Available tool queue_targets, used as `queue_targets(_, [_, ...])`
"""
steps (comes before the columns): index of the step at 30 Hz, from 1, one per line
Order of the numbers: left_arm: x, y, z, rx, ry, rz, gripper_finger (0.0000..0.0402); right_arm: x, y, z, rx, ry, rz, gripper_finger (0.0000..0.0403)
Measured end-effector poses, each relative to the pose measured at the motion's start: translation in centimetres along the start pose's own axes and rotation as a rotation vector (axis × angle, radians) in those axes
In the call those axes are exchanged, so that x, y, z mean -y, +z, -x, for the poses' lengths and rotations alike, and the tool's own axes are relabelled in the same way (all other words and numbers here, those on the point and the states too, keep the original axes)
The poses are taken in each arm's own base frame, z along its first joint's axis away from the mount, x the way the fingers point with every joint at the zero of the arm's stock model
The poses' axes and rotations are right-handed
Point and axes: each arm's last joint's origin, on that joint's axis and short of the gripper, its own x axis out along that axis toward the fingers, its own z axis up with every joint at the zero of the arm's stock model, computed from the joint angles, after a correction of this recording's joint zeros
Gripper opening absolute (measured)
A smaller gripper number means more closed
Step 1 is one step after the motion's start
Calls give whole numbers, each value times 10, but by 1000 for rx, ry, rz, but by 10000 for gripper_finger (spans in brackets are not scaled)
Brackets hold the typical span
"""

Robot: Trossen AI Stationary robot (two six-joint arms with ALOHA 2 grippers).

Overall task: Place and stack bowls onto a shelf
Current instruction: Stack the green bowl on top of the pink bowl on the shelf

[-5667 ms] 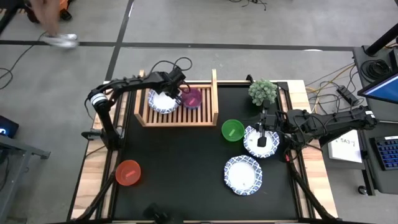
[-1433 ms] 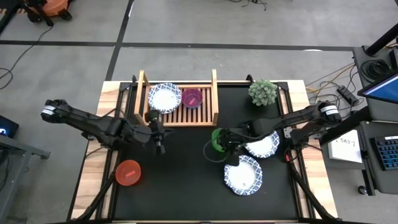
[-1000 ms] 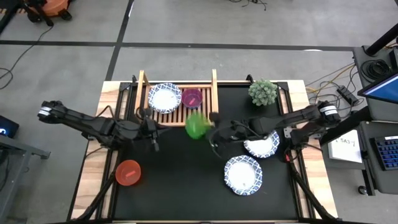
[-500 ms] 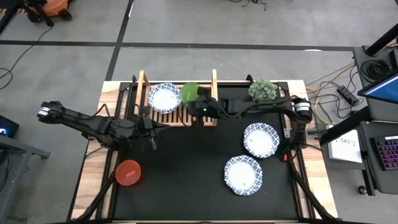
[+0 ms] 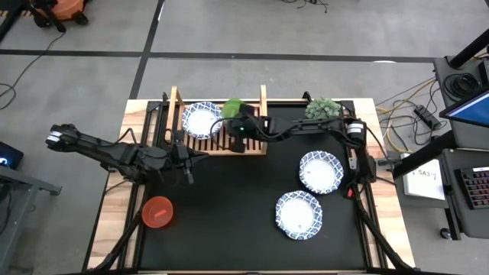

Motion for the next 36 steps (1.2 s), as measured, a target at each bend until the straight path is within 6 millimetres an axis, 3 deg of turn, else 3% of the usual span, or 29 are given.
queue_targets(6, [0,0,0,-2,0,0,0,-2,-11,-20,-21,-7,-3,45])
queue_targets(10, [0,0,-1,-3,0,12,0,3,-13,-21,-27,-16,-34,84])
queue_targets(19, [1,-1,-2,-10,1,51,0,11,4,8,16,-13,-51,120])
queue_targets(24, [1,-1,-3,-11,2,114,0,12,17,40,37,8,-80,120])
queue_targets(28, [4,-3,-8,-21,29,175,0,-1,19,69,43,48,-57,105])
queue_targets(32, [6,-5,-20,-16,77,221,0,-17,22,115,127,102,-31,75])
queue_targets(36, [3,-3,-39,7,131,254,0,-31,11,155,186,149,-7,44])
